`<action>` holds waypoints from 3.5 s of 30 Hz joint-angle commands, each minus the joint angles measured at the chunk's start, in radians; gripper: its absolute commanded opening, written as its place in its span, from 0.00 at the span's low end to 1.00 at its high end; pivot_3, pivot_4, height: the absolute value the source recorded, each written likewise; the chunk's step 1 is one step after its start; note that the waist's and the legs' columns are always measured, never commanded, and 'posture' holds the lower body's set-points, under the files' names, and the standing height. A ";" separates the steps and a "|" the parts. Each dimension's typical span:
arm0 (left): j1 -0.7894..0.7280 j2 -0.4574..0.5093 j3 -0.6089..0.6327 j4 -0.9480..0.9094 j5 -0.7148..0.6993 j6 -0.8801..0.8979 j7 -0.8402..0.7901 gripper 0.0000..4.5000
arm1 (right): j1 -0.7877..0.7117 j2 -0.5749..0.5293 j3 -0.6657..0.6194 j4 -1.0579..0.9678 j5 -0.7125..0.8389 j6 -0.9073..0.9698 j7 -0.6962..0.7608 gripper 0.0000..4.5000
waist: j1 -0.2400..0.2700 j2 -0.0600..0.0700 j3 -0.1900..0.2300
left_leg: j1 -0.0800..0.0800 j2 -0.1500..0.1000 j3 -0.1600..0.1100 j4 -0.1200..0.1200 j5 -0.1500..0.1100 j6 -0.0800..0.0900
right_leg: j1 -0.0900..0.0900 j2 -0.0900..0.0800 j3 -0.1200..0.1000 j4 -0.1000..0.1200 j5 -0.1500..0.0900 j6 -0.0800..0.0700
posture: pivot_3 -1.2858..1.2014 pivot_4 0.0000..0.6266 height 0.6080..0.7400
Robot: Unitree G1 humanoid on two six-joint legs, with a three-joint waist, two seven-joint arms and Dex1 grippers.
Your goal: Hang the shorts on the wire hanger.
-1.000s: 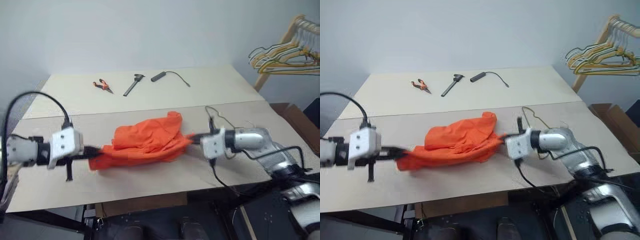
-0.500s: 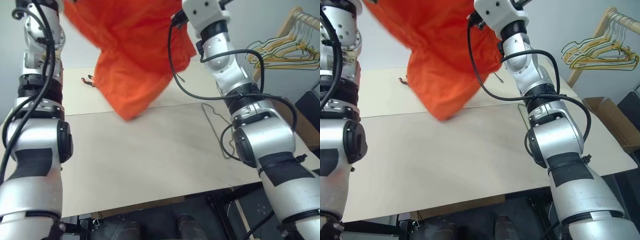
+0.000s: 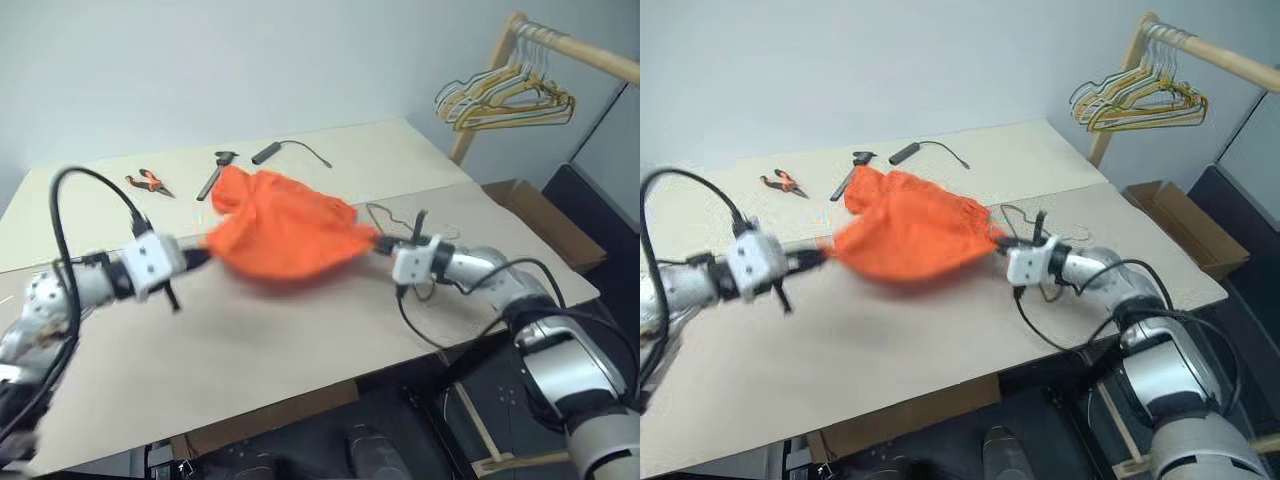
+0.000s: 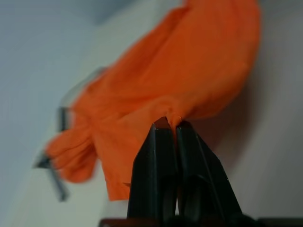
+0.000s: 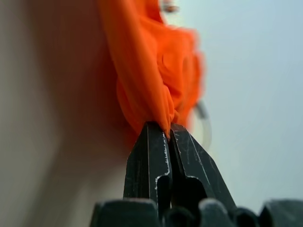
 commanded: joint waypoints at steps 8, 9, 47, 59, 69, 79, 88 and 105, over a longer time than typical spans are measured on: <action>0.337 0.078 0.266 -0.278 0.014 0.191 -0.229 0.00 | 0.119 -0.037 -0.083 -0.356 0.278 0.334 0.373 0.01 | 0.092 0.015 0.026 | 0.032 0.012 0.000 -0.002 -0.005 0.003 | 0.031 0.011 -0.003 -0.009 -0.007 -0.002 | 0.50 0.12 1.00; 0.332 0.073 0.258 -0.286 0.022 0.197 -0.223 0.00 | 0.131 -0.040 -0.093 -0.383 0.300 0.362 0.395 0.01 | 0.102 0.015 0.026 | 0.031 0.011 0.000 -0.002 -0.005 0.003 | 0.030 0.010 -0.003 -0.008 -0.004 -0.007 | 0.50 0.12 1.00; 0.510 -0.049 0.274 -0.474 0.087 0.319 -0.296 0.00 | 0.353 -0.095 -0.170 -0.647 0.262 0.409 0.475 0.01 | 0.140 0.013 0.042 | 0.015 -0.006 -0.025 -0.002 -0.002 -0.007 | 0.021 -0.005 -0.024 0.002 -0.018 -0.009 | 0.50 0.13 1.00; 0.569 -0.085 0.471 -0.437 -0.015 0.305 -0.440 0.70 | 0.512 -0.250 -0.244 -0.833 0.357 0.523 0.533 0.82 | 0.157 0.009 0.045 | 0.014 -0.004 -0.023 -0.002 -0.002 -0.007 | 0.020 -0.005 -0.024 0.001 -0.018 -0.009 | 0.51 0.13 1.00; 0.149 -0.206 0.453 -0.409 -0.431 0.625 -0.085 0.99 | 0.572 -0.233 -0.558 -0.962 0.544 1.279 0.149 1.00 | 0.190 0.007 0.046 | 0.014 -0.001 -0.022 -0.002 -0.002 -0.007 | 0.022 -0.004 -0.025 0.001 -0.023 -0.002 | 0.51 0.12 1.00; -0.070 -0.265 0.261 -0.408 -0.493 0.687 0.062 0.99 | 0.399 -0.194 -0.508 -0.787 0.404 1.792 -0.103 1.00 | 0.184 0.008 0.045 | 0.012 -0.002 -0.019 -0.002 -0.004 -0.009 | 0.018 -0.001 -0.021 0.000 -0.017 -0.011 | 0.50 0.09 1.00; -0.011 -0.254 0.311 -0.426 -0.508 0.687 0.077 1.00 | 0.379 -0.203 -0.448 -0.771 0.430 2.001 -0.022 0.87 | 0.181 0.007 0.044 | 0.014 0.004 -0.007 -0.002 -0.005 -0.008 | 0.019 0.006 -0.014 -0.003 -0.016 -0.011 | 0.51 0.09 1.00; -0.098 -0.226 0.274 -0.363 -0.491 0.690 0.105 1.00 | 0.363 -0.184 -0.404 -0.826 0.294 1.798 -0.148 0.01 | 0.190 0.003 0.042 | 0.014 0.006 -0.004 -0.002 -0.005 -0.008 | 0.020 0.009 -0.013 -0.009 -0.012 -0.012 | 0.53 0.10 1.00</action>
